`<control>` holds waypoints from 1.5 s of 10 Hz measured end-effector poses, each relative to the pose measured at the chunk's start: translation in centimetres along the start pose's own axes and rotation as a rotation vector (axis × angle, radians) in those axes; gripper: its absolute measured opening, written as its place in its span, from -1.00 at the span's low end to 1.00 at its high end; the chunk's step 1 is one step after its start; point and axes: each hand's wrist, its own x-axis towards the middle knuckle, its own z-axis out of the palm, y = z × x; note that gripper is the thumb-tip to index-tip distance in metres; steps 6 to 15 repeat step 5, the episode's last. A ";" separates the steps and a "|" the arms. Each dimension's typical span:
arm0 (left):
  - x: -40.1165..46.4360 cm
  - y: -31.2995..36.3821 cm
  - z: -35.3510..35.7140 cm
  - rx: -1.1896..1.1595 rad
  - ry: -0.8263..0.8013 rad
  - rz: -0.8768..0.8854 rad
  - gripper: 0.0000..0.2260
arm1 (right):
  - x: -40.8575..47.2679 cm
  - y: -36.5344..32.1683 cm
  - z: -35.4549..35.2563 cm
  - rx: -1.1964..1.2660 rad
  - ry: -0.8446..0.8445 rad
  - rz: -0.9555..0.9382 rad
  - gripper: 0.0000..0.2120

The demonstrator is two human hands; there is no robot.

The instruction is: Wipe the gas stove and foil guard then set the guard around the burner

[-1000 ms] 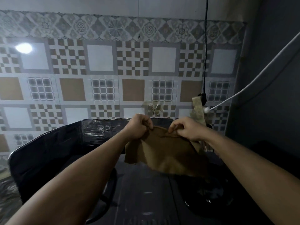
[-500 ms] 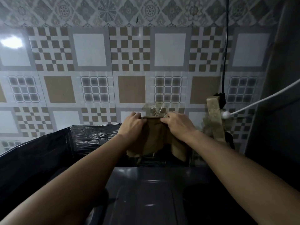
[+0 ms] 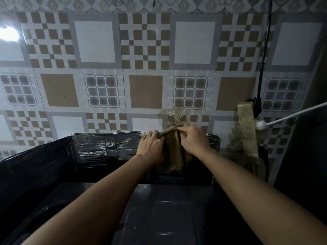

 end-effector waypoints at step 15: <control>-6.8 -0.8 -4.0 -0.323 -0.062 -0.082 -0.65 | -6.3 -0.8 -4.7 0.141 -0.075 0.189 -0.78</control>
